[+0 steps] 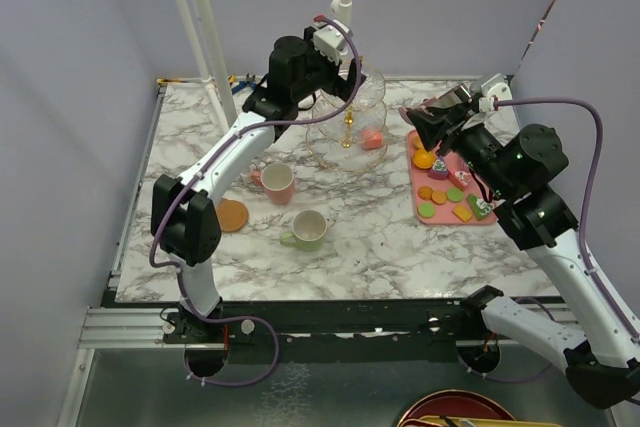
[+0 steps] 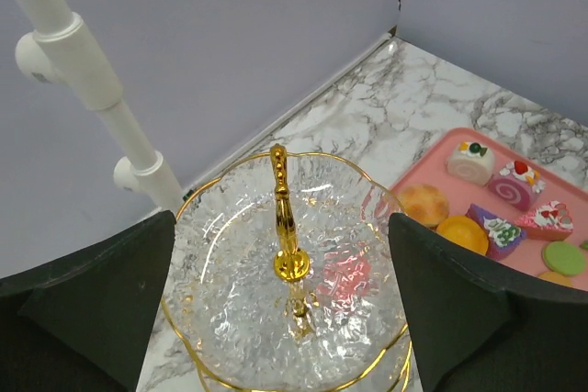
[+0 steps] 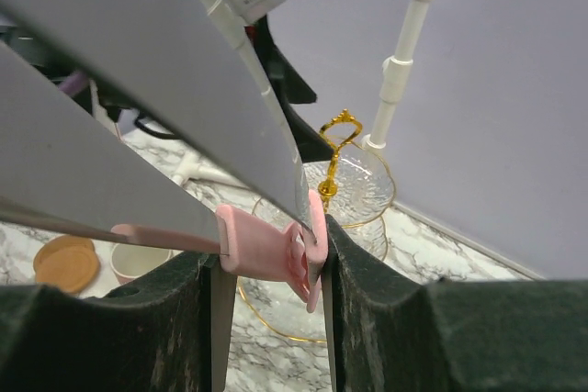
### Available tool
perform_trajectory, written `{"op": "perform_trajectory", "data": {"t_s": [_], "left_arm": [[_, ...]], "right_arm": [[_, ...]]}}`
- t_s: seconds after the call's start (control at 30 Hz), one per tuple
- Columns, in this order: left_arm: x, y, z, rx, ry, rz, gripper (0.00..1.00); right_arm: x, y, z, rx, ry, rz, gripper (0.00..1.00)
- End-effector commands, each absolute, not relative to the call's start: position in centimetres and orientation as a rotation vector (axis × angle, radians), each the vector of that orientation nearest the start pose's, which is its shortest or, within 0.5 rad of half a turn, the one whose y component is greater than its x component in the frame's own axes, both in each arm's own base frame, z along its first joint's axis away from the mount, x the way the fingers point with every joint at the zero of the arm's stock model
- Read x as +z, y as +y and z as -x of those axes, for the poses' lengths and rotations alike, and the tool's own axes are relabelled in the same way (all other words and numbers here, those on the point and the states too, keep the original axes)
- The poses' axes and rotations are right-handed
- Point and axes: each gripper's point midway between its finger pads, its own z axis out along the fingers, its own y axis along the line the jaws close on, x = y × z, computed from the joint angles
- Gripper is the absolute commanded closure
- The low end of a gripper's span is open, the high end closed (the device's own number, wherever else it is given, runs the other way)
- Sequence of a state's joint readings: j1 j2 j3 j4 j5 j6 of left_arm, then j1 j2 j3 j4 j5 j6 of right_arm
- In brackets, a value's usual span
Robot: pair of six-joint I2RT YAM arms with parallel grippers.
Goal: Serve the afternoon tea
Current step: Move the desert table to the center of the board, then move the tray at the center of the board.
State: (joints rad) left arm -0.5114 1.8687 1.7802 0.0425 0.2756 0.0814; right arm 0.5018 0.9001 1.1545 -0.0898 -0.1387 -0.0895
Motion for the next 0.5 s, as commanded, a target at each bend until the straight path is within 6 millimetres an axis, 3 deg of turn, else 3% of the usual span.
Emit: {"op": "perform_trajectory", "data": {"t_s": [0.0,0.13,0.23,0.47], "left_arm": [[38.6,-28.8,-46.4,-0.431,1.456,-0.666,0.01],[38.7,-26.0,-43.5,-0.329,1.441,-0.696,0.01],[36.8,-25.5,-40.1,-0.309,1.439,-0.846,0.01],[28.7,-29.9,-28.9,-0.329,1.252,-1.448,0.01]], "right_arm": [[45.4,16.4,-28.7,0.375,1.272,0.453,0.62],[45.4,15.7,-29.1,0.347,1.26,0.412,0.61],[44.8,15.5,-29.7,0.333,1.267,0.384,0.61],[43.4,14.6,-31.5,0.282,1.282,0.288,0.61]]}}
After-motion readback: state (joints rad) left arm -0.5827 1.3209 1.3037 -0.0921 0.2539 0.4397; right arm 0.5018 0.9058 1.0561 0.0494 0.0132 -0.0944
